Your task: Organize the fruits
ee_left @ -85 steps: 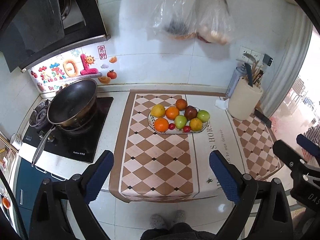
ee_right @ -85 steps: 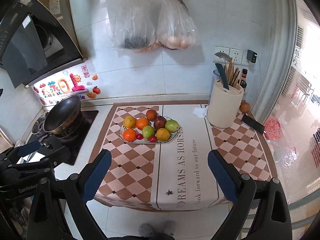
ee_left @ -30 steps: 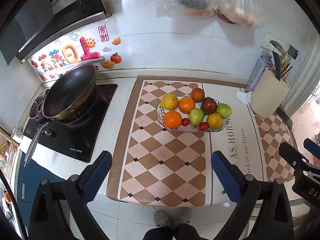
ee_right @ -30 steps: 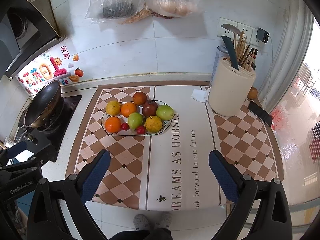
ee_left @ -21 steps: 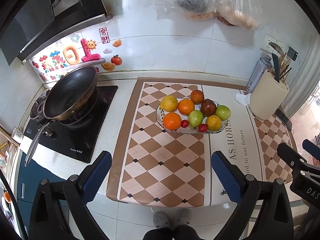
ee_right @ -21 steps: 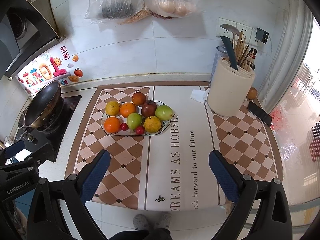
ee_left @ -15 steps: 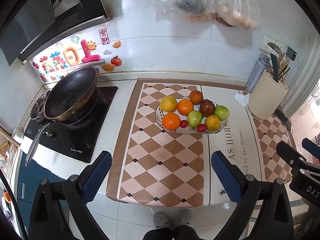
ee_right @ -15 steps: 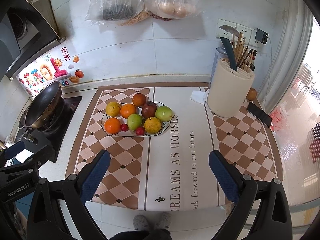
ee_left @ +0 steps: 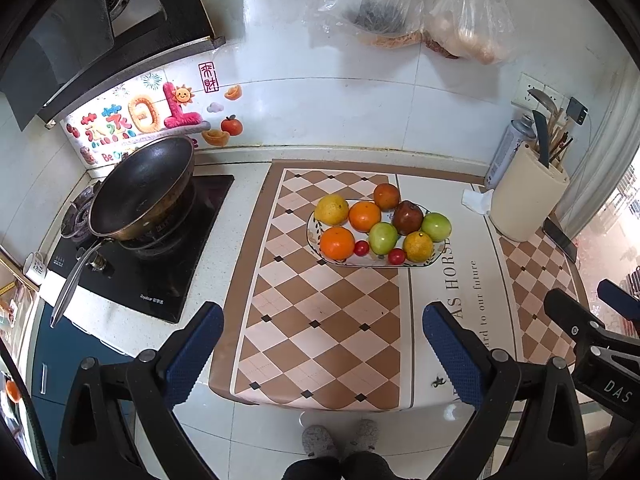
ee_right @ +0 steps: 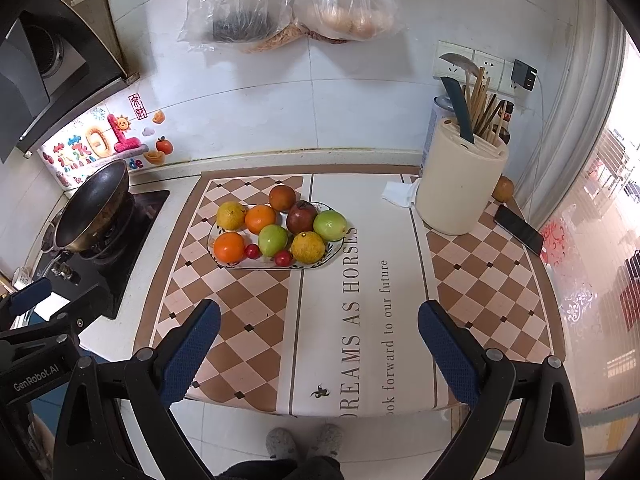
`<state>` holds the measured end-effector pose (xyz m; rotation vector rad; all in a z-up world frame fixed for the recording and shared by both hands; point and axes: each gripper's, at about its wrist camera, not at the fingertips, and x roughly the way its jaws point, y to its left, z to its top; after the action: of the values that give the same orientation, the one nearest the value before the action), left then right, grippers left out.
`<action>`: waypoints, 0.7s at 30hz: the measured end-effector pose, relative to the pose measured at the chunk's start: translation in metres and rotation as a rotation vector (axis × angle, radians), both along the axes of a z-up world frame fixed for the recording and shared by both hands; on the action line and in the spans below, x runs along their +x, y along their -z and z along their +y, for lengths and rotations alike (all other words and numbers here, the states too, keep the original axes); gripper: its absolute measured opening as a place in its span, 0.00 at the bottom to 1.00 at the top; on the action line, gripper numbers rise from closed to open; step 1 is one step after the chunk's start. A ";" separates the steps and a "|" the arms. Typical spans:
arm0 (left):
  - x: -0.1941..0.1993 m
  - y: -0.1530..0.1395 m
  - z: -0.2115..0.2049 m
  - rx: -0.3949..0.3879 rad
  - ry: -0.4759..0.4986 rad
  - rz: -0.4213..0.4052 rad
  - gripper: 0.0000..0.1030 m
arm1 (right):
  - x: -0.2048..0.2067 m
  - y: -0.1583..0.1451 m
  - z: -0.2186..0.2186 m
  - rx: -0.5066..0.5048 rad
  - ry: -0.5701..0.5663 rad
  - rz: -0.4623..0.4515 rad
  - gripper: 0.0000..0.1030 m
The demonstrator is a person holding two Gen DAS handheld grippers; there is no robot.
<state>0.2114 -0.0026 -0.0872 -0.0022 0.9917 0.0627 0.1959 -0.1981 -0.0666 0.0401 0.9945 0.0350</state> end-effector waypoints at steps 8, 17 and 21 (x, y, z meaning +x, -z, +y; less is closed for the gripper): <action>-0.007 -0.004 -0.002 -0.003 0.003 -0.011 0.99 | -0.008 -0.005 -0.001 -0.002 -0.005 -0.007 0.98; -0.011 -0.004 -0.003 -0.007 0.002 -0.013 0.99 | -0.014 -0.011 -0.005 0.002 -0.003 -0.010 0.98; -0.012 -0.005 -0.003 -0.007 0.002 -0.015 0.99 | -0.015 -0.011 -0.005 0.001 -0.007 -0.013 0.98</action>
<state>0.1996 -0.0059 -0.0825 -0.0079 0.9773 0.0571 0.1812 -0.2035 -0.0554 0.0376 0.9820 0.0418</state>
